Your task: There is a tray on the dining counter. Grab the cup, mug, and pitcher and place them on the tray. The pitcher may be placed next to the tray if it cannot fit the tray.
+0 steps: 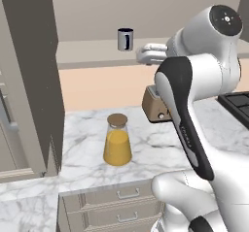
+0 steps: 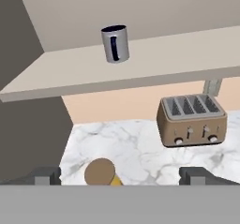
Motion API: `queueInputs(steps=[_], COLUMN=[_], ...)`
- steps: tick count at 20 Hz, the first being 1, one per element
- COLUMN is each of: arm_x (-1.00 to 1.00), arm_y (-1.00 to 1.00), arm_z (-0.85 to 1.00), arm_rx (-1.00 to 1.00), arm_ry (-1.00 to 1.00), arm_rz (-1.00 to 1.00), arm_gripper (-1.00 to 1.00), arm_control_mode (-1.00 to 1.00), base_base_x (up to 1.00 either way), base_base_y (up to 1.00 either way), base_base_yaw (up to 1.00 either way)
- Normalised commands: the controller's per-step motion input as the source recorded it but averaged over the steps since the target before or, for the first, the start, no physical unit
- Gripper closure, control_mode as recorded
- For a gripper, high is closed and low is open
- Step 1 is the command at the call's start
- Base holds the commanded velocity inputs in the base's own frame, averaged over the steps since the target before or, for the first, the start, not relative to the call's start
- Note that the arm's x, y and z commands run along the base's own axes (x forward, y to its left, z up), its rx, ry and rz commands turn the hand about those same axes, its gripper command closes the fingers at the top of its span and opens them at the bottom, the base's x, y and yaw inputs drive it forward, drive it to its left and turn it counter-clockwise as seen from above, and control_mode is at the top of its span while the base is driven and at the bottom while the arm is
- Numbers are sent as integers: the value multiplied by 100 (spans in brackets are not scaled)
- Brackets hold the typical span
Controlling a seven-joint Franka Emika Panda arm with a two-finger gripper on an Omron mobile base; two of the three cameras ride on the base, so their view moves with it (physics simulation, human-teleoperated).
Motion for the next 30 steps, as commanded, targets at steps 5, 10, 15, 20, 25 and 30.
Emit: queueInputs(steps=[5,10,15,20,25,30], arm_x=[56,64,51,41,45,52], arm_y=[6,2,11,8,-1,0], arm_z=[0,0,0,0,0,0], arm_rx=[0,-2,-7,-4,0,0], arm_ry=[3,4,1,0,0,0], arm_rz=[1,5,8,4,-1,-2], arm_gripper=[-100,-100,-100,-100,-100,-100], arm_control_mode=[-100,-100,-100,-100,-100,-100], base_base_x=[0,0,0,0,0,0], base_base_y=[0,0,0,0,0,0], base_base_yaw=[0,0,0,0,0,0])
